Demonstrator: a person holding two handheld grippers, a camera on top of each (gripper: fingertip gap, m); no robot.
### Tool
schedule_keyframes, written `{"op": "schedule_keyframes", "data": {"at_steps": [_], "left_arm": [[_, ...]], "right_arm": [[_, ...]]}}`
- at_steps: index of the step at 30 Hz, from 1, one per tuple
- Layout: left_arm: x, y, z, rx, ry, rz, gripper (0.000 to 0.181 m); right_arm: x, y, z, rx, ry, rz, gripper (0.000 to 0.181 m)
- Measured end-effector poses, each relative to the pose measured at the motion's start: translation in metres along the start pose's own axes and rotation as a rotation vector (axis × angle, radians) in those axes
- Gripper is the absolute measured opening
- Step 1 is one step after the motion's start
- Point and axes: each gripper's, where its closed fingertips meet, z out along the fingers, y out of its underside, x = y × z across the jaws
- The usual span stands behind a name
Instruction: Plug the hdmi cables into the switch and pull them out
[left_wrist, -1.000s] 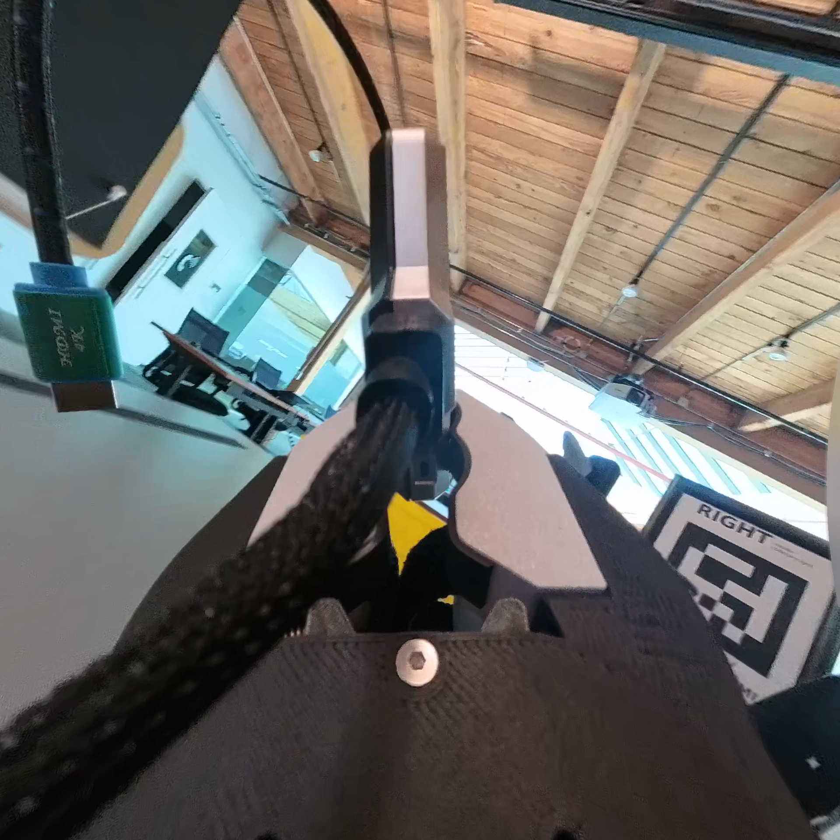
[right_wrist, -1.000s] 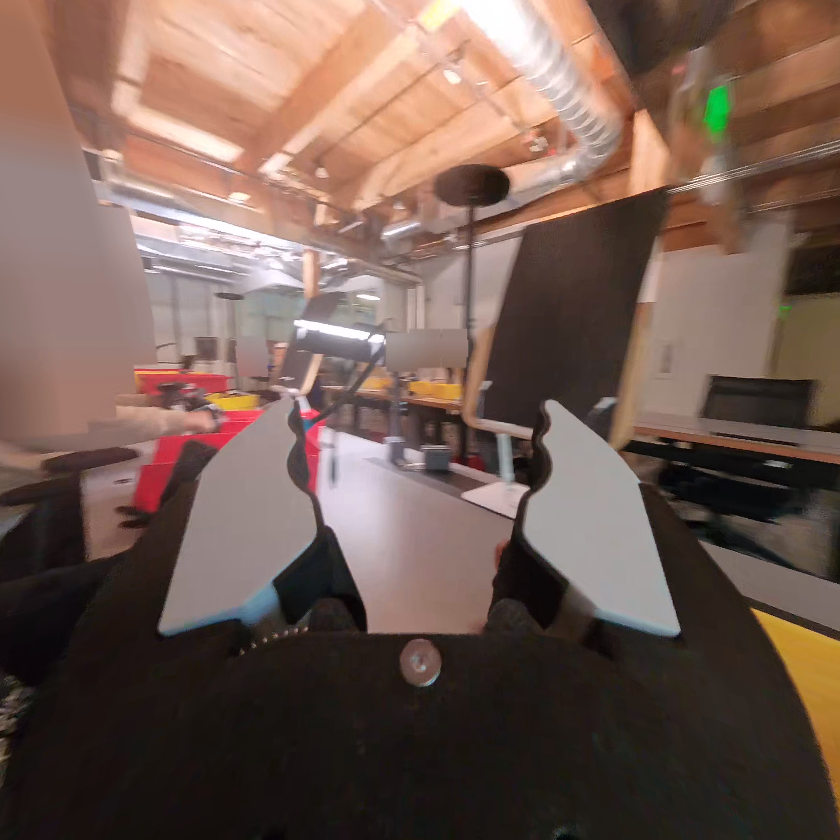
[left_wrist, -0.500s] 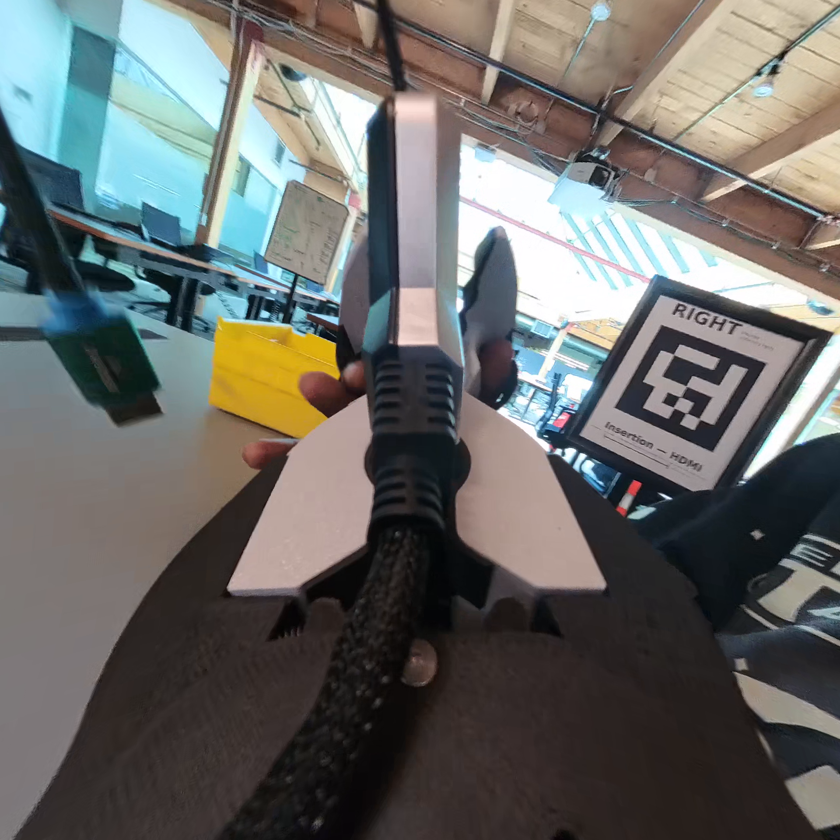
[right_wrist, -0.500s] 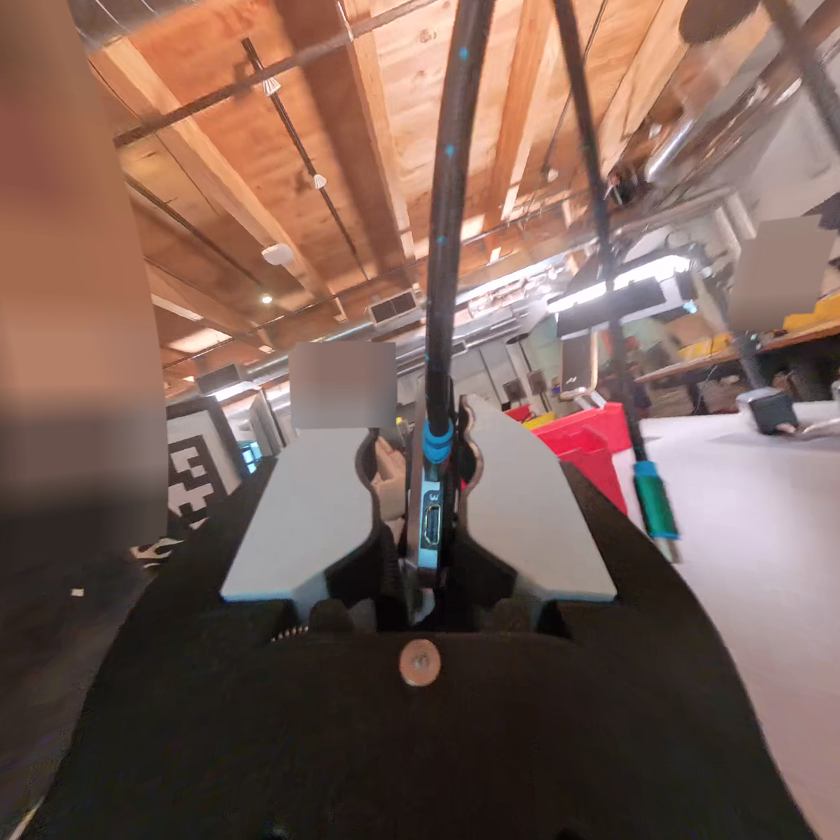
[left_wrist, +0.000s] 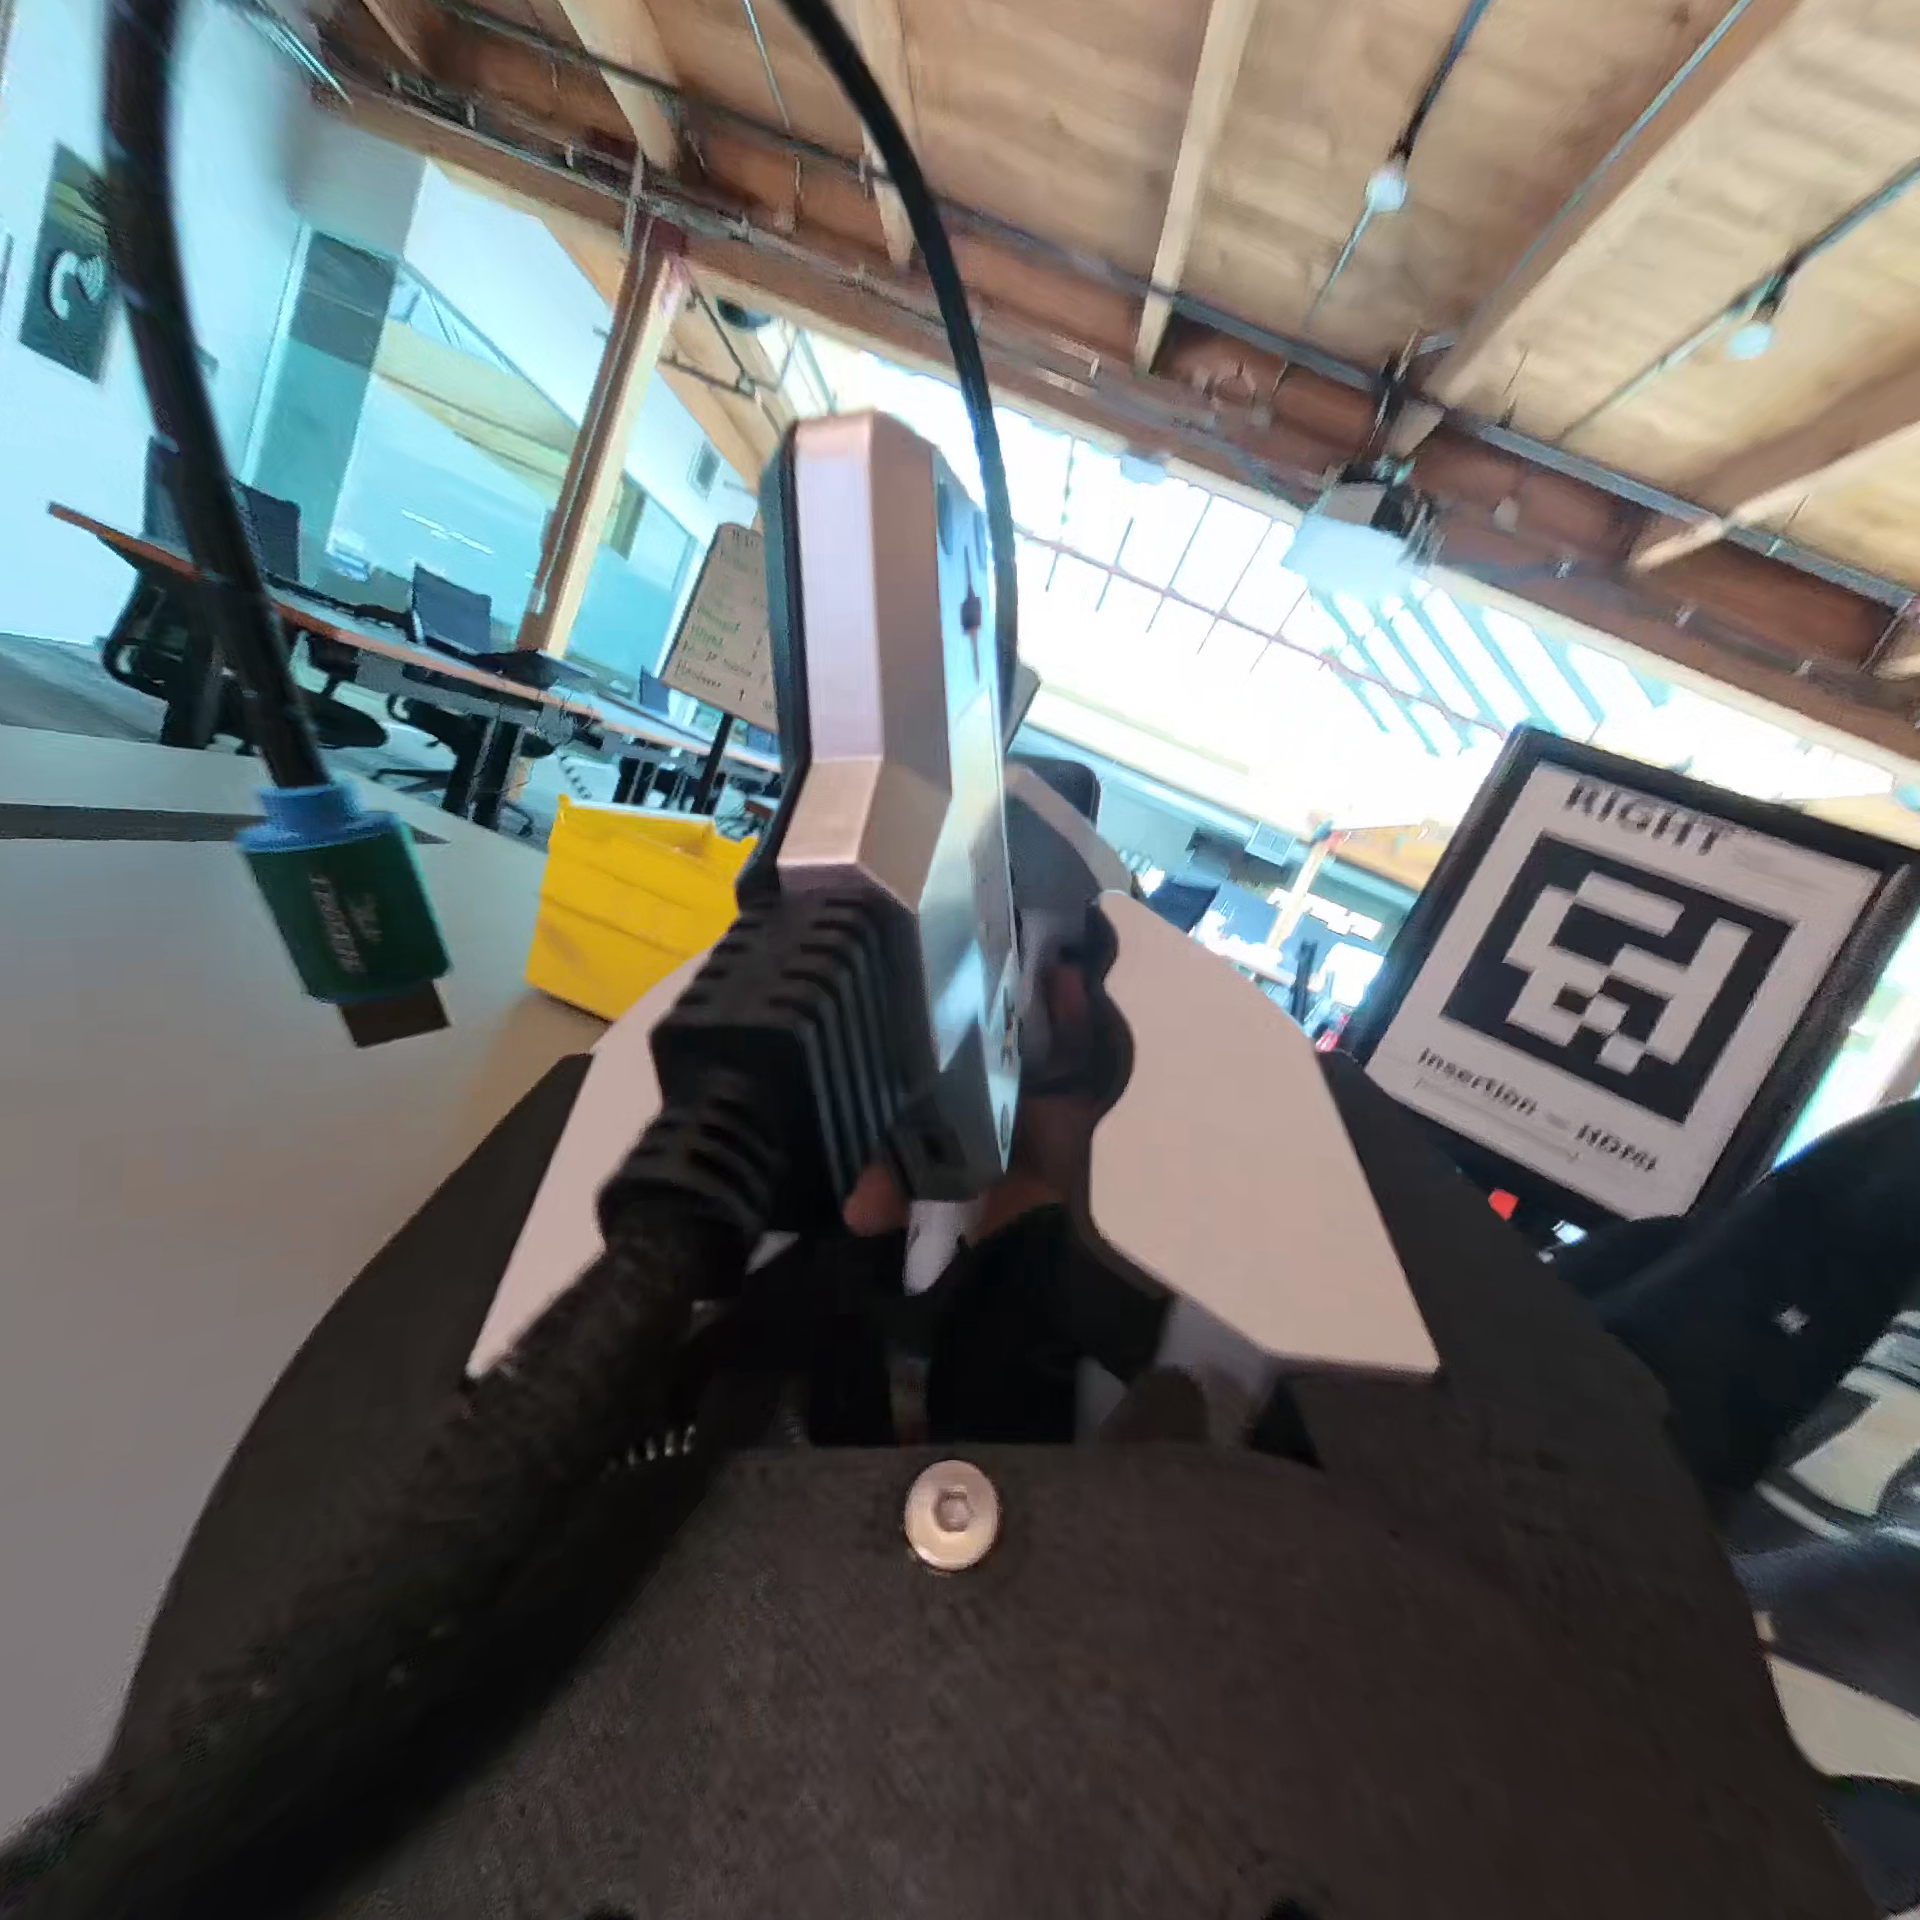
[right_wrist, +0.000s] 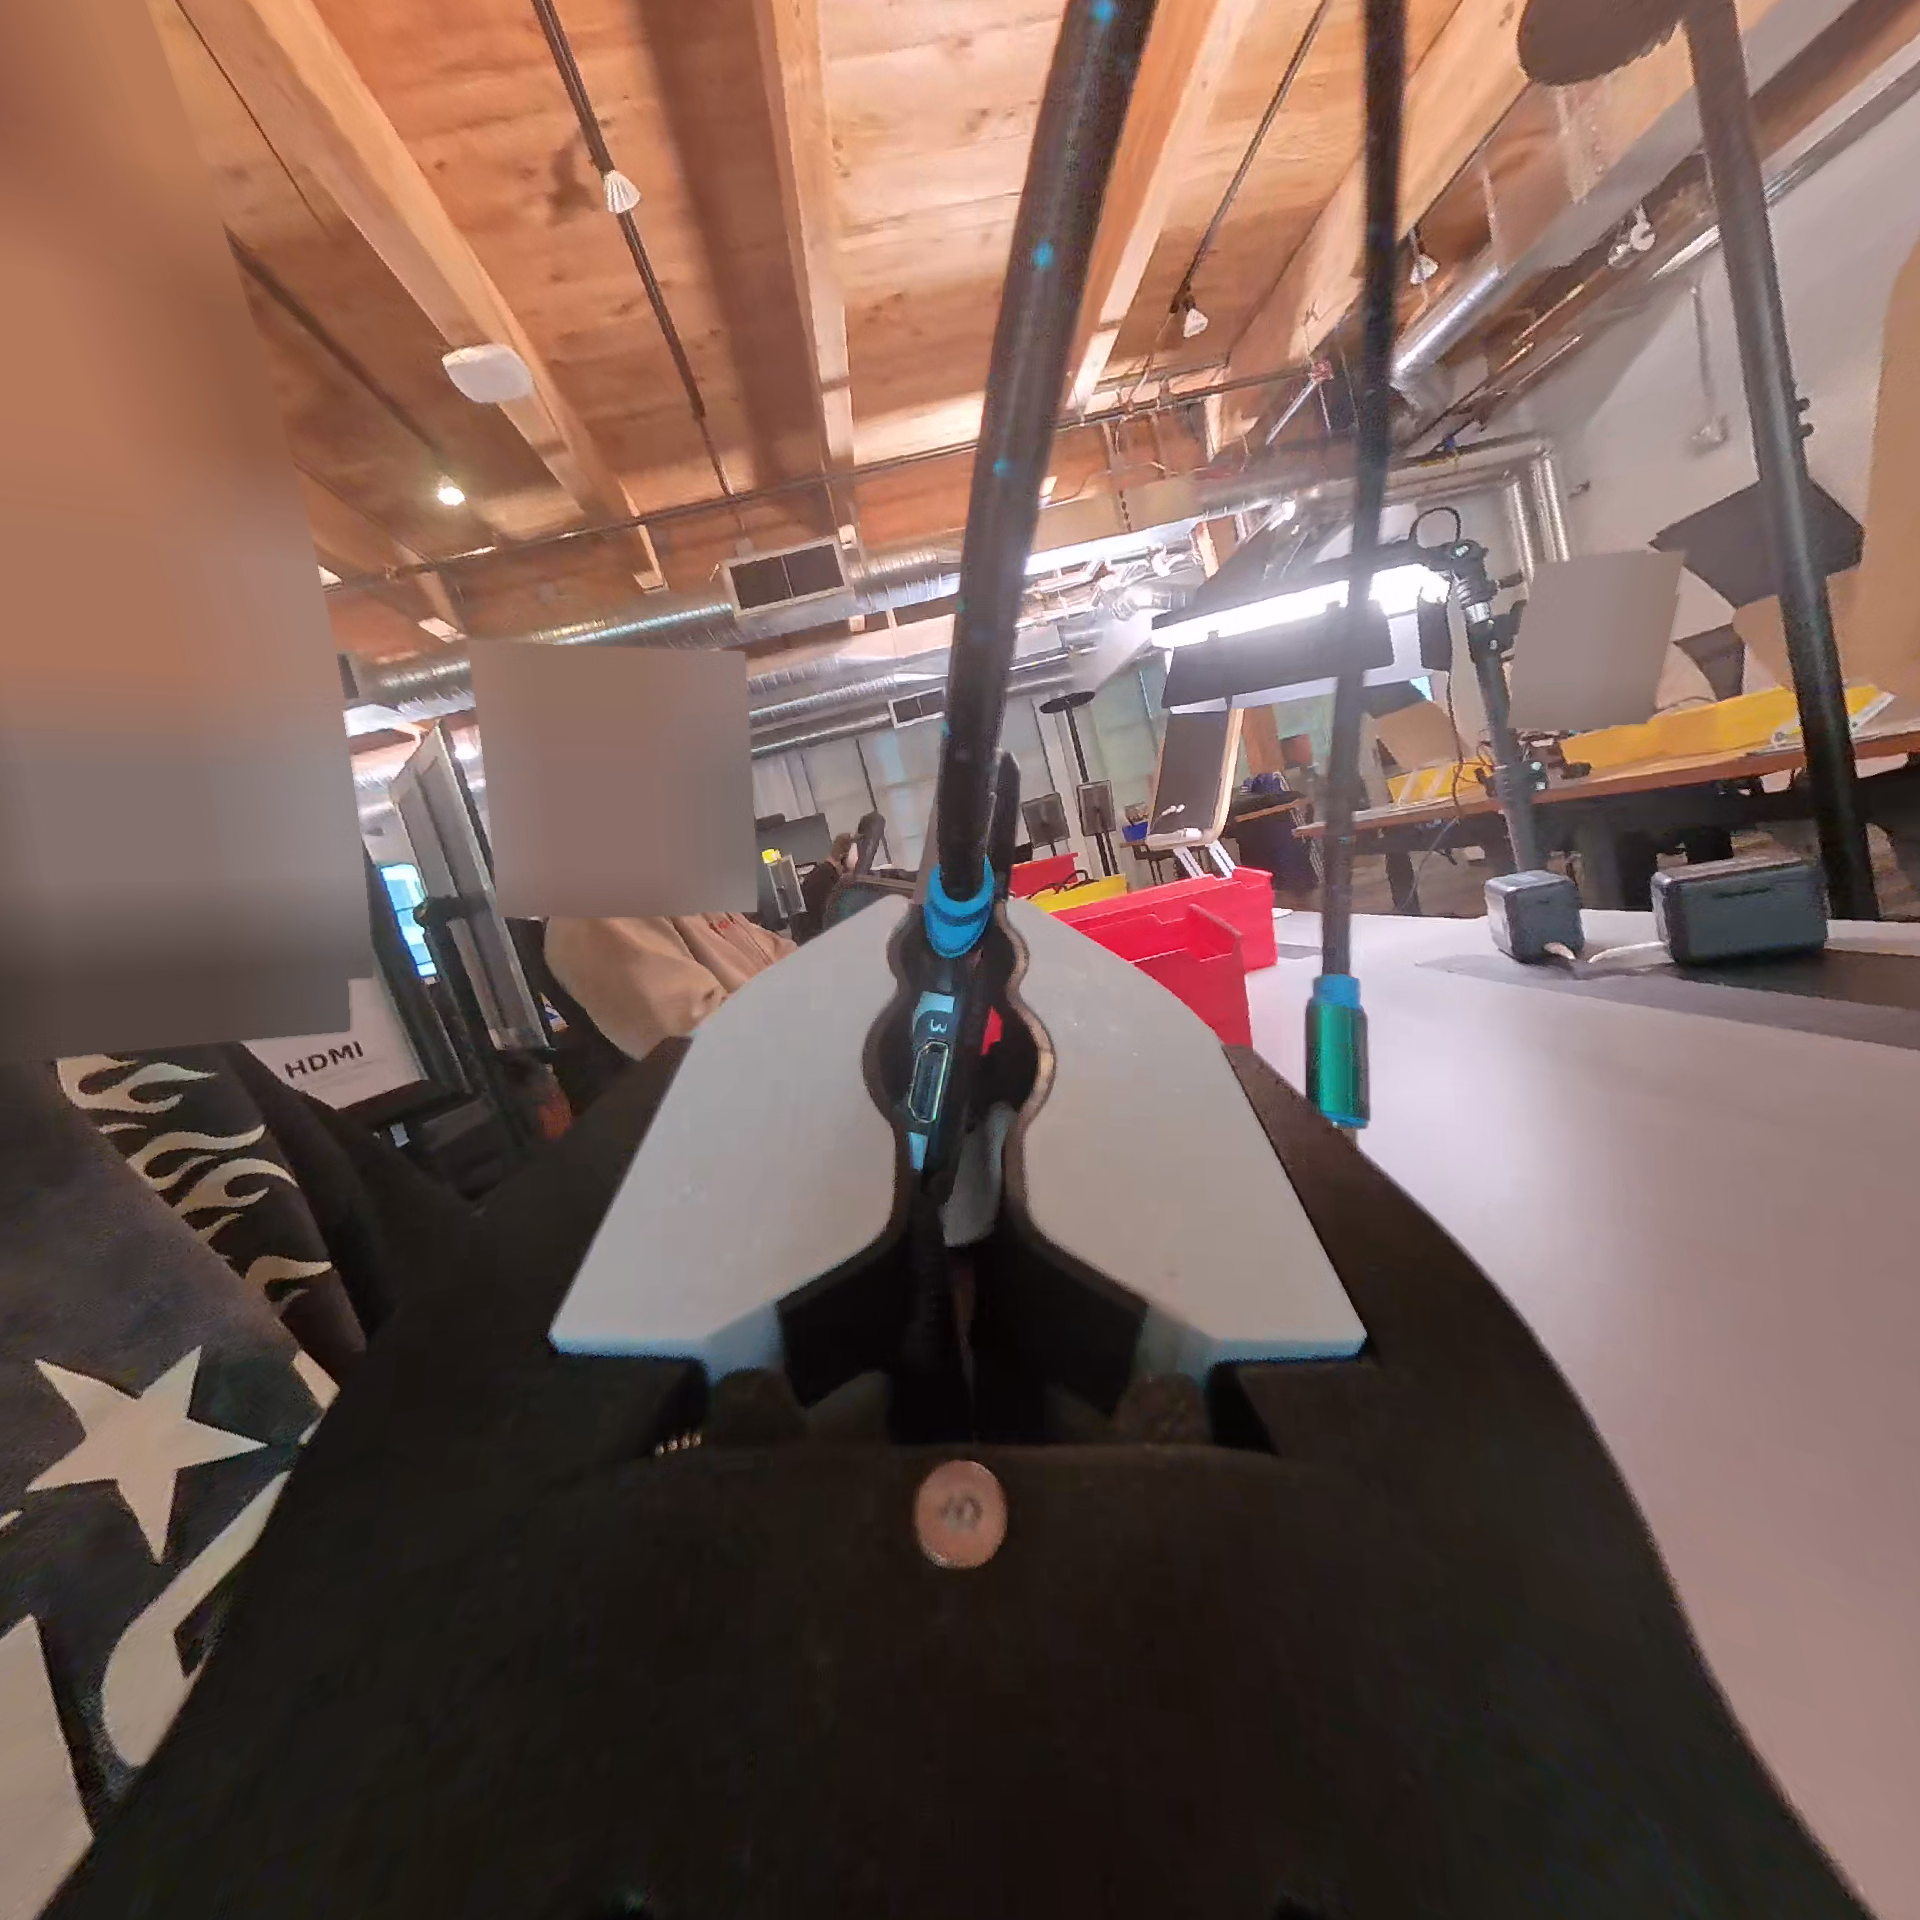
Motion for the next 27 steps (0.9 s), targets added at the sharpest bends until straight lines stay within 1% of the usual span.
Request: {"op": "schedule_keyframes", "data": {"at_steps": [3,5,6,7,11,13,14,16,21,23,27], "left_arm": [[0.002,-0.013,-0.003,0.086,0.046,-0.075,0.048],[-0.002,-0.022,-0.007,0.156,0.04,-0.125,0.048],[-0.004,-0.027,-0.01,0.194,0.039,-0.144,0.047],[-0.006,-0.031,-0.012,0.226,0.038,-0.16,0.041],[-0.008,-0.033,-0.014,0.253,0.034,-0.158,0.027],[-0.008,-0.034,-0.014,0.27,0.038,-0.148,0.026],[-0.008,-0.036,-0.015,0.283,0.037,-0.145,0.026],[-0.006,-0.038,-0.017,0.302,0.041,-0.137,0.023],[0.004,-0.031,-0.017,0.309,0.053,-0.101,0.022],[0.006,-0.029,-0.019,0.347,0.043,-0.107,0.023],[-0.001,-0.024,-0.023,0.346,0.002,-0.128,0.023]], "right_arm": [[-0.002,0.003,0.001,-0.02,-0.005,-0.034,0.011],[-0.001,0.007,0.002,-0.044,0.003,-0.045,0.011],[-0.001,0.01,0.003,-0.062,0.004,-0.039,0.011],[-0.001,0.013,0.003,-0.075,0.003,-0.034,0.012],[-0.004,0.013,0.006,-0.064,-0.001,-0.041,0.011],[-0.004,0.012,0.008,-0.059,0.021,-0.02,0.012],[-0.003,0.012,0.01,-0.056,0.047,0.031,0.012],[-0.003,0.01,0.014,0.0,0.095,0.125,0.012],[-0.009,0.0,0.016,0.317,0.132,0.186,0.012],[-0.011,0.0,0.015,0.415,0.126,0.197,0.011],[-0.004,0.008,0.013,0.413,0.161,0.223,0.011]]}}
